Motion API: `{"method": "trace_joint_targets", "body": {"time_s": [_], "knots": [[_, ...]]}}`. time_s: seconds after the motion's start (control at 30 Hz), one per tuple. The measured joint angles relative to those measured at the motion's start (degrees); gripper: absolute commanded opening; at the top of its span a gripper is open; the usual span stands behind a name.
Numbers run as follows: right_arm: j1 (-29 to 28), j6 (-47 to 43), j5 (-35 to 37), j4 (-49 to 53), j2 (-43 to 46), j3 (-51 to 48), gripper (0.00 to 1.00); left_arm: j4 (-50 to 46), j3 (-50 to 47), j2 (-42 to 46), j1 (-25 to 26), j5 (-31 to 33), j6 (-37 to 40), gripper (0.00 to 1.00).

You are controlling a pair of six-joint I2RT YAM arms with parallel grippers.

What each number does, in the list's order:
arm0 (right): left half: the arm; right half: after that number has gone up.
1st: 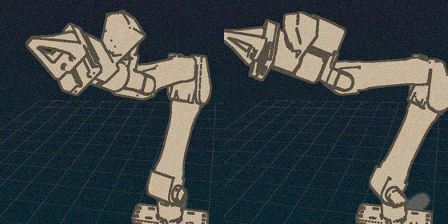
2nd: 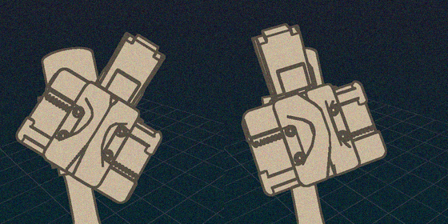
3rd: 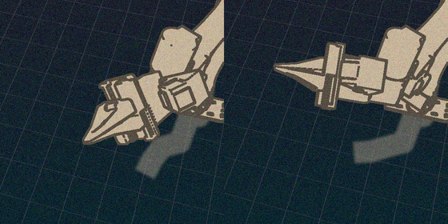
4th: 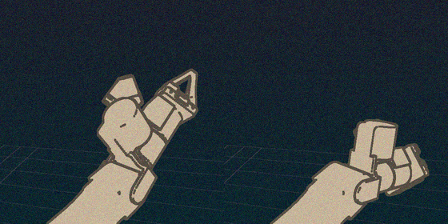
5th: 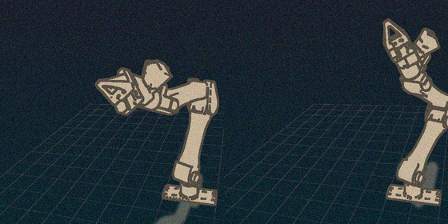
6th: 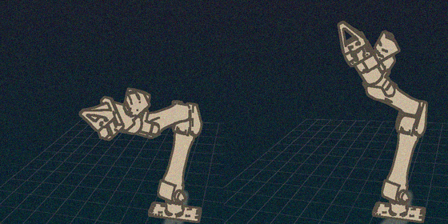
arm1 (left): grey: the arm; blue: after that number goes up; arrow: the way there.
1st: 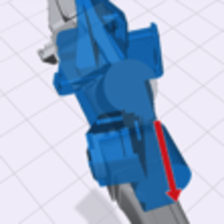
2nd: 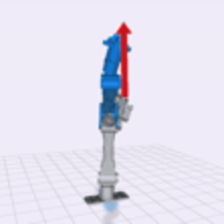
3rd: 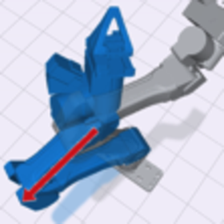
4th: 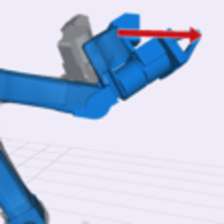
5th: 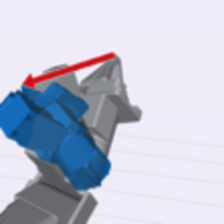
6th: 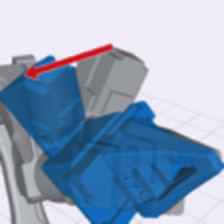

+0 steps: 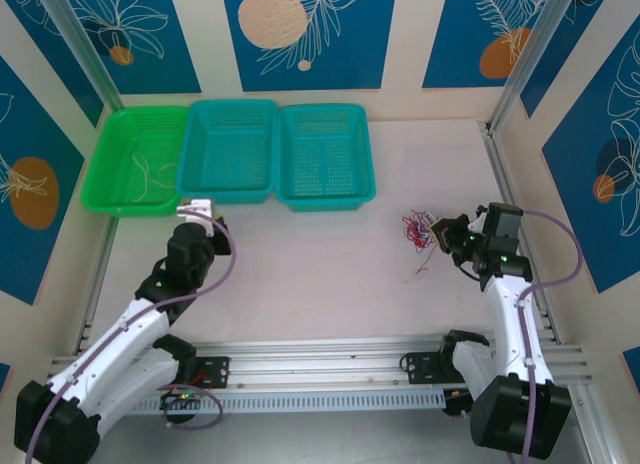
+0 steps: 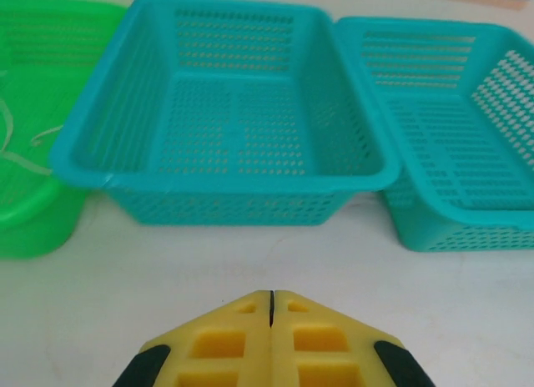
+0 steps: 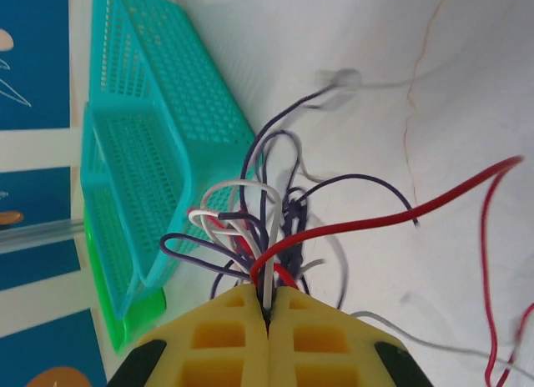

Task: Untangle the cables

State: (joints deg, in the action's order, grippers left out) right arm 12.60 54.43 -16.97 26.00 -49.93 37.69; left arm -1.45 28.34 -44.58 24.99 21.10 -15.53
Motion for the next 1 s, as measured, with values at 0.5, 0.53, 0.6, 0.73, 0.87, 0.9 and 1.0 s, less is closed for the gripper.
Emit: {"method": "trace_joint_targets", "body": {"time_s": [0.5,0.53,0.6,0.73,0.87,0.9,1.0], "knots": [[-18.67,-14.47,-9.29,-2.32,-9.75,11.96,0.0,12.92,-2.56,-2.67,7.19,-35.87,8.92,0.5],[-20.06,-15.65,-10.27,-2.34,-10.25,12.98,0.0,13.11,-1.75,-3.58,8.76,-36.74,10.6,0.53],[-22.12,-17.66,-12.39,-2.34,-11.04,14.53,0.0,13.25,-0.02,-5.75,11.52,-37.88,13.68,0.59],[-24.92,-20.68,-16.37,-1.92,-12.61,17.33,0.0,14.64,1.84,-10.43,15.02,-38.66,18.84,0.82],[-27.54,-21.79,-19.28,-1.66,-13.18,19.06,0.0,16.26,1.84,-13.77,16.55,-38.45,22.21,1.0],[-28.52,-21.99,-19.91,-1.49,-13.25,19.54,0.0,16.94,1.84,-14.56,16.72,-38.49,22.58,1.0],[-30.99,-21.99,-21.51,-1.55,-13.31,20.72,0.0,20.35,1.84,-17.22,16.96,-38.84,22.82,1.0]]}}
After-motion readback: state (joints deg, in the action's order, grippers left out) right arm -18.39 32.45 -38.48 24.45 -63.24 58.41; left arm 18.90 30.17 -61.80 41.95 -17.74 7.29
